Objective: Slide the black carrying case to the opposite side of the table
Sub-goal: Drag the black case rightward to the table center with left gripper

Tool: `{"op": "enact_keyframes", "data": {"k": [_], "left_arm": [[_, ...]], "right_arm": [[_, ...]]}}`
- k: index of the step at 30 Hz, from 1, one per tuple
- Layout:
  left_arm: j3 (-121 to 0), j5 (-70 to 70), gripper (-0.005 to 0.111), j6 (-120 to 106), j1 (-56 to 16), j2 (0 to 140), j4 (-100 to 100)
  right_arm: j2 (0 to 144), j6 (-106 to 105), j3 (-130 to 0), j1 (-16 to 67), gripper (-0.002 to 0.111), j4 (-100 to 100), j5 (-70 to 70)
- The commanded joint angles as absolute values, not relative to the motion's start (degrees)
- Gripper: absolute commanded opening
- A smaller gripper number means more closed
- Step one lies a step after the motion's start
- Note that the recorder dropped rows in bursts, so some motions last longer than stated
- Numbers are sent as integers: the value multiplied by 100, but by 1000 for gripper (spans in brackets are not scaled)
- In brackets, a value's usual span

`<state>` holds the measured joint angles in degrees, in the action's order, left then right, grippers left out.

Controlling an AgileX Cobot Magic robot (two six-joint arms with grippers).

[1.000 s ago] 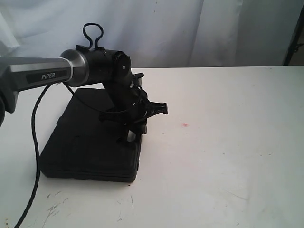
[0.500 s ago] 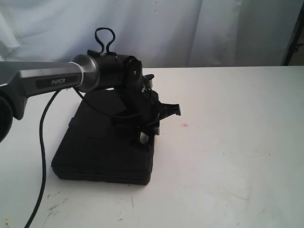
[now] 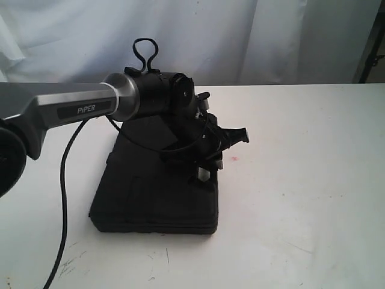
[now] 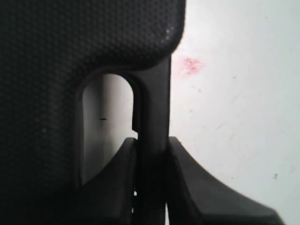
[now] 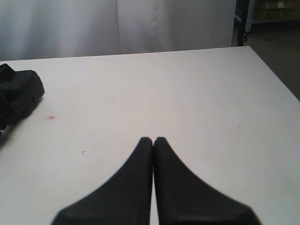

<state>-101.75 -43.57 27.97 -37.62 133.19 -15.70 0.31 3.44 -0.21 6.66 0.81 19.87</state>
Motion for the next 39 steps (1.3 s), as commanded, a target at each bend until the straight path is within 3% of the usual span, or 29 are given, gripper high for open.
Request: {"op": "enact_keyframes", "data": {"k": [1, 24, 39], "left_arm": [[-10517, -4065, 0, 2985, -3831, 13277, -1802], [-11713, -4337, 0, 3163, -4155, 14151, -1875], [-11758, -4104, 1, 3609, -4155, 14163, -1148]], "right_arm": [[0, 348, 0, 628, 0, 98, 1982], [0, 348, 0, 628, 0, 98, 1982], [0, 348, 0, 628, 0, 98, 1982]]}}
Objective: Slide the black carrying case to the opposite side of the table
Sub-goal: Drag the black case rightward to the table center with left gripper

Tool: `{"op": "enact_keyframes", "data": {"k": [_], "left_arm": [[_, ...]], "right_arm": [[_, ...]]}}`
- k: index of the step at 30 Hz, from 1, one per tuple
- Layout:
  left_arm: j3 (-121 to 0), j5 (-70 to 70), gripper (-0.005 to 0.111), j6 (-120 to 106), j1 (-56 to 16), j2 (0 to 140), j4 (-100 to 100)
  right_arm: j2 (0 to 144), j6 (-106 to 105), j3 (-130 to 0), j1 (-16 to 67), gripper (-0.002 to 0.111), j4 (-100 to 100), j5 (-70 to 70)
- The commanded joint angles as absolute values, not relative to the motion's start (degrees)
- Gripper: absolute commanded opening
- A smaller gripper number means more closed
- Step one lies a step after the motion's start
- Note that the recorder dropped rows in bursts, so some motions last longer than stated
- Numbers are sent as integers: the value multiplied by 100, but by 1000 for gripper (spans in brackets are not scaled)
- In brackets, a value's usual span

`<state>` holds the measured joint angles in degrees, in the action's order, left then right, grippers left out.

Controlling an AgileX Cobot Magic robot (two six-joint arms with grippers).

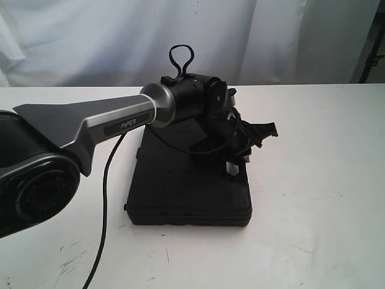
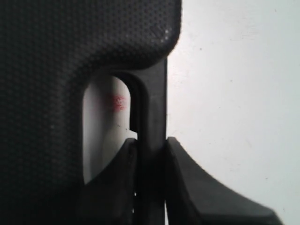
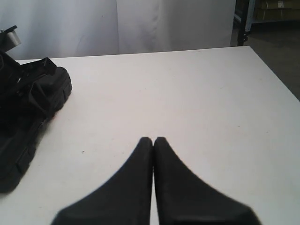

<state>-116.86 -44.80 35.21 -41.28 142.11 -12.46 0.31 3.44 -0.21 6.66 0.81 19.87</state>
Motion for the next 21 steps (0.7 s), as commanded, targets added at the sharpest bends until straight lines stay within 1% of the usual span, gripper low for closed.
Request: {"op": "enact_keyframes", "data": {"k": [1, 4, 8, 12, 14, 21], "left_arm": [[-11758, -4104, 3, 3609, -4155, 14163, -1148], [-11758, -4104, 11, 3595, -4155, 14163, -1148], [-11758, -4161, 31, 3555, -4155, 14150, -1148], [-11758, -4198, 45, 3384, -4155, 14128, -1148], [-11758, -4224, 47, 3373, -4155, 14128, -1148], [-11758, -4230, 46, 3249, -4129, 14089, -1138]], "right_arm": [[0, 348, 0, 628, 0, 98, 1982], [0, 348, 0, 628, 0, 98, 1982], [0, 348, 0, 628, 0, 98, 1982], [0, 348, 0, 628, 0, 98, 1982], [0, 348, 0, 628, 0, 98, 1982], [0, 348, 0, 628, 0, 98, 1982]]}}
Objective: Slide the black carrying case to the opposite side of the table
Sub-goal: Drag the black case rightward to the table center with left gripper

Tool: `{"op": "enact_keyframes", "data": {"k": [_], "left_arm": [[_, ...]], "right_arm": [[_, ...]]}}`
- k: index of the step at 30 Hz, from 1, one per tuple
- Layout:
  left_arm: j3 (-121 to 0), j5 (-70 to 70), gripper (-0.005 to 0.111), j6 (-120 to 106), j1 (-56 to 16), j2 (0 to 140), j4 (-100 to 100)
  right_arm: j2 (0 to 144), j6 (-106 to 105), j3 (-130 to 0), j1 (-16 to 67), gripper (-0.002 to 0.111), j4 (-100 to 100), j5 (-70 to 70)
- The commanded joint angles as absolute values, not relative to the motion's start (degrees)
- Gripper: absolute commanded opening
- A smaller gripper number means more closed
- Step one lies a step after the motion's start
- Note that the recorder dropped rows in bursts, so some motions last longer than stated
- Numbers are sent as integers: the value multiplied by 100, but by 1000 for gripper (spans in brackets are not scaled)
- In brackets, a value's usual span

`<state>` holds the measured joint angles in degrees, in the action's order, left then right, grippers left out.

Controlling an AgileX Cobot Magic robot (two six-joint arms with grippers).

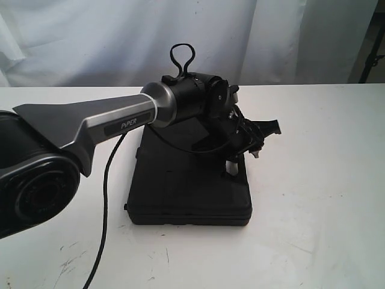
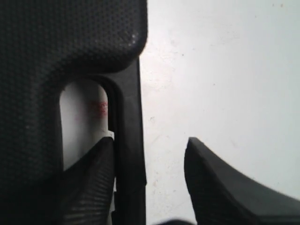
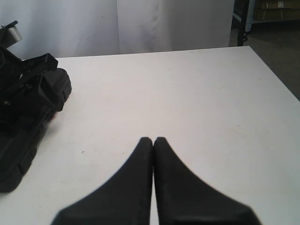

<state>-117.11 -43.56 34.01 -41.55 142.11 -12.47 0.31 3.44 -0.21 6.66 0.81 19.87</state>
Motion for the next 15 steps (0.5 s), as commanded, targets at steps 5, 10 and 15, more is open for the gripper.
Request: {"op": "enact_keyframes", "data": {"k": [5, 10, 15], "left_arm": [[-11758, -4230, 46, 3249, -4115, 13975, -782], [-11758, -4318, 46, 3249, -4115, 13875, -552], [-11758, -4470, 46, 3192, -4115, 13845, -538]], "right_arm": [[0, 348, 0, 628, 0, 98, 1982], [0, 348, 0, 628, 0, 98, 1982], [0, 348, 0, 628, 0, 98, 1982]]}}
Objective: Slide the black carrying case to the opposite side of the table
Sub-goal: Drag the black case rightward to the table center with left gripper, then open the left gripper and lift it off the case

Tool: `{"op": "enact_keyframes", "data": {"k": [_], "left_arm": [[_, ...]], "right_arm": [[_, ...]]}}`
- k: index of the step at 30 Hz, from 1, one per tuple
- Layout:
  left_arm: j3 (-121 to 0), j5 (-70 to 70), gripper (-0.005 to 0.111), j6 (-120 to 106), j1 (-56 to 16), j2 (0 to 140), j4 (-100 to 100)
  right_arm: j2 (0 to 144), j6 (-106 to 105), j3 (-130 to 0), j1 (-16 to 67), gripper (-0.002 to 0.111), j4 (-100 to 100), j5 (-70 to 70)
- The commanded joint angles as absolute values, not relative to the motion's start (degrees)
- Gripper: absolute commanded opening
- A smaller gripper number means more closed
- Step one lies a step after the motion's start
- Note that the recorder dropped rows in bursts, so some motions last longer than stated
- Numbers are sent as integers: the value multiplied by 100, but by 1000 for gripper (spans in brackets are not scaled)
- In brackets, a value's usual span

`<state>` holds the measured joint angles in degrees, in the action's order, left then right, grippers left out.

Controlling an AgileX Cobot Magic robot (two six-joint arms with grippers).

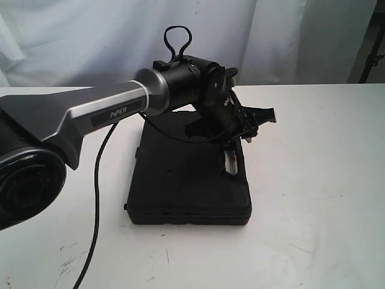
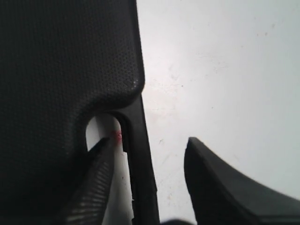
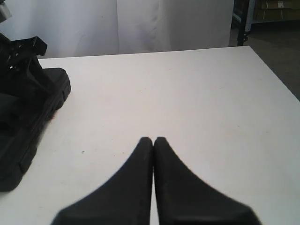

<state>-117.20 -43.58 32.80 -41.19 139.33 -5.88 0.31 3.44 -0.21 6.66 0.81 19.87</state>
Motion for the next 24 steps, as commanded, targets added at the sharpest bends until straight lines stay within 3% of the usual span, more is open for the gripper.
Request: {"op": "enact_keyframes", "data": {"k": [1, 5, 6, 8, 9, 24], "left_arm": [[-11758, -4495, 46, 3135, -4115, 13796, -538], [-11758, -4507, 36, 2859, -4115, 13529, -515], [-11758, -4507, 30, 2757, -4115, 13435, -490], [-11758, -4521, 5, 2663, -4115, 13149, -137], [-11758, -4569, 0, 2635, -4115, 13052, 0], [-11748, -5997, 0, 2040, -4125, 11845, 1409]], "right_arm": [[0, 348, 0, 628, 0, 98, 1982], [0, 348, 0, 628, 0, 98, 1982], [0, 348, 0, 628, 0, 98, 1982], [0, 348, 0, 628, 0, 98, 1982], [0, 348, 0, 628, 0, 98, 1982], [0, 348, 0, 628, 0, 98, 1982]]}}
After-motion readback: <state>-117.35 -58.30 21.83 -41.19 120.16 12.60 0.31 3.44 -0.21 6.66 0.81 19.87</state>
